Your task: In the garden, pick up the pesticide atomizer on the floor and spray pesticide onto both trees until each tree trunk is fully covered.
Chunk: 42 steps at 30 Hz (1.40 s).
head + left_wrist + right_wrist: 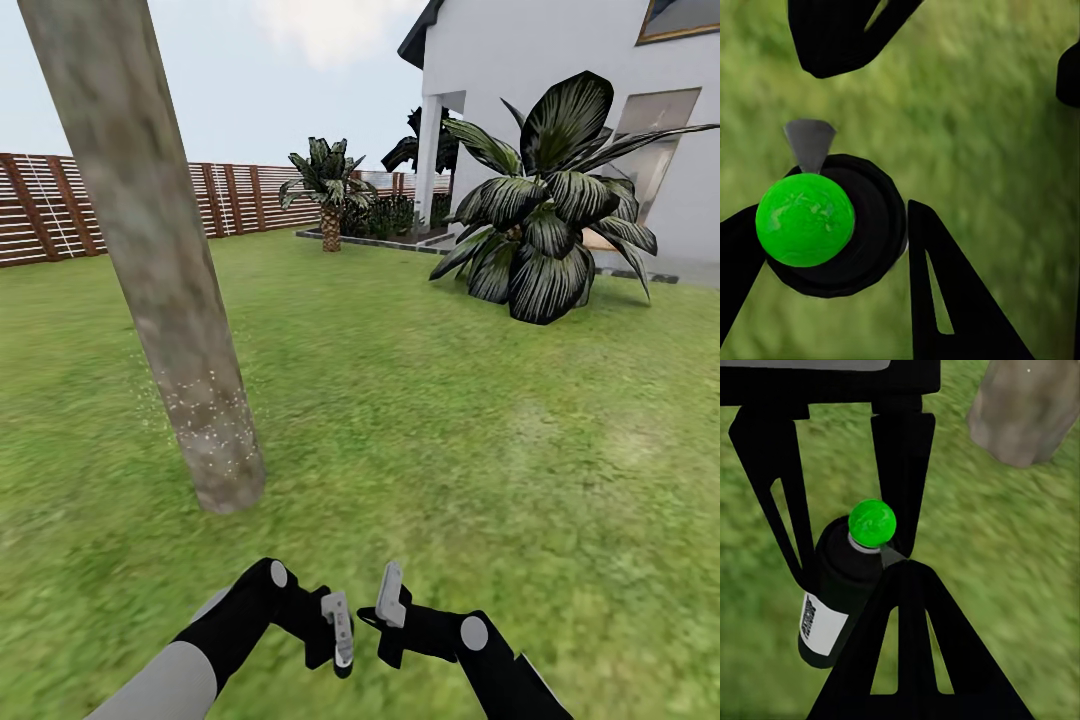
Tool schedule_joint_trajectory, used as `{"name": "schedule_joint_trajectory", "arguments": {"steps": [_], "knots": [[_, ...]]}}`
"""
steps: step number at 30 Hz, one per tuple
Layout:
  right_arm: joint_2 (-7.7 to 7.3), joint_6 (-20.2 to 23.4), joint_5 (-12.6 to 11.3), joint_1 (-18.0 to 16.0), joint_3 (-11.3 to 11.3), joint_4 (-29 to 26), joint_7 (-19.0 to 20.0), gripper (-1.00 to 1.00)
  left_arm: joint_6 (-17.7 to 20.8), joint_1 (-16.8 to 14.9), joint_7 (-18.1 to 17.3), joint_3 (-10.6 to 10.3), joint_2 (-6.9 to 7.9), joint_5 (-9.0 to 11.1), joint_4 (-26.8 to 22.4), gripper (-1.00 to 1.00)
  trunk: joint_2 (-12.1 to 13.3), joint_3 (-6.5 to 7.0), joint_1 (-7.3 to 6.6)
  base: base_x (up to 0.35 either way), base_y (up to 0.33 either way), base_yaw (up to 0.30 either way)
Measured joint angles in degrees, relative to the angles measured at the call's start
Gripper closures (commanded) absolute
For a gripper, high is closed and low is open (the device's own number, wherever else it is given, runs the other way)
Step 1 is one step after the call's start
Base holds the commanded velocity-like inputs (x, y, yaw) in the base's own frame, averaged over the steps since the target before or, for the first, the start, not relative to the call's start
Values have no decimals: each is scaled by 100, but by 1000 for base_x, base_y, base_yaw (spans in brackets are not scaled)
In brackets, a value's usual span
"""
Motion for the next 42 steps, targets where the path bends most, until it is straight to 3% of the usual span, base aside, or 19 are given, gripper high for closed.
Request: {"name": "schedule_joint_trajectory", "arguments": {"steps": [14, 25, 27, 33, 38, 39, 42], "knots": [[0, 0, 0, 0, 0, 0, 0, 100, 0, 0, 9, 0, -90, 15, -6, 100, 0, 0, 0, 0, 0, 0], [0, 0, 0, 0, 0, 0, 0, 100, -12, 0, 5, 25, -22, 4, 0, 100, 0, 0, 0, 0, 0, 0], [0, 0, 0, 0, 0, 0, 0, 100, -16, -1, 3, 19, 76, -11, 7, 100, 0, 0, 0, 0, 0, 0], [-7, 0, 0, 0, 0, 8, 0, 100, -10, 16, -10, 9, 591, -76, 10, 100, 0, 0, 0, 0, 0, 0], [-24, 0, 6, 0, -8, 18, 0, 100, 1, 39, -38, 7, 1130, -83, 11, 100, 0, 0, 0, 0, 0, 0], [-33, 0, 6, 0, -13, 24, 0, -100, 6, 45, -40, 7, 1223, -82, 10, 100, 0, 0, 0, 0, 0, 0], [-62, -5, 3, 0, -42, 51, 0, -100, 43, 57, -42, 7, 1458, -71, 10, 100, 0, 0, 0, 0, 0, 0]]}}
